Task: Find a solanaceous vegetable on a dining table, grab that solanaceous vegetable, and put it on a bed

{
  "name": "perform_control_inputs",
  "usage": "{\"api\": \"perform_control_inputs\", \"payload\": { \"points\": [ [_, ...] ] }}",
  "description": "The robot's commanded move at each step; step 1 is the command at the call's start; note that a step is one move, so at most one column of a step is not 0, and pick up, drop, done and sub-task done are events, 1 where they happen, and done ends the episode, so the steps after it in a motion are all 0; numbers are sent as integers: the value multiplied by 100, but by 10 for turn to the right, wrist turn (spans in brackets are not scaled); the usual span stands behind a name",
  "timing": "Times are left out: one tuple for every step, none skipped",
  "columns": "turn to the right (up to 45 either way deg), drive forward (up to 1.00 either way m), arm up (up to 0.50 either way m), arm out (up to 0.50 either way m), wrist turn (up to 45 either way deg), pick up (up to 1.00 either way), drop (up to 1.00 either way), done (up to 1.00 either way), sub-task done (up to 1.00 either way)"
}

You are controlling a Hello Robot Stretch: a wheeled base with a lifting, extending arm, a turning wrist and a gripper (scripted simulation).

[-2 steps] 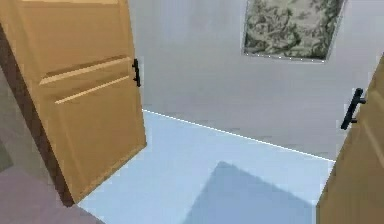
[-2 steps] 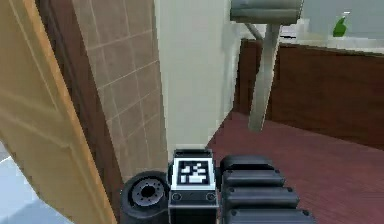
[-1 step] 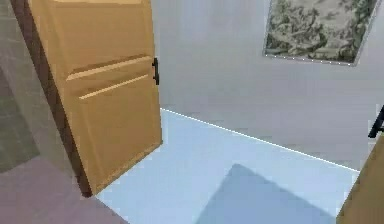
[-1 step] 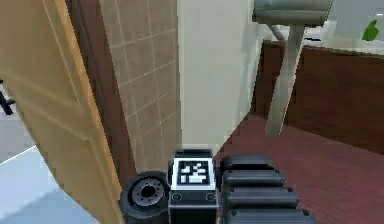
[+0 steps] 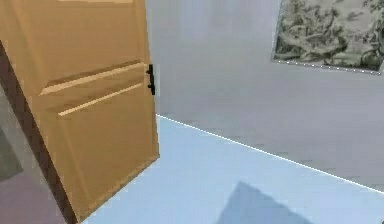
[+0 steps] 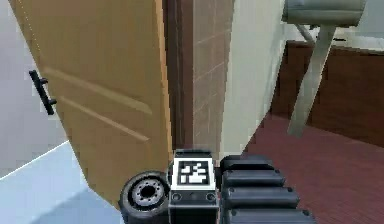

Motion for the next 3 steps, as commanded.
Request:
{"api": "perform_control_inputs", "payload": {
  "points": [
    [240,0,0,0,0,0,0,0,0],
    [0,100,0,0,0,0,0,0,0],
    [90,0,0,0,0,0,0,0,0]
  ]
}}
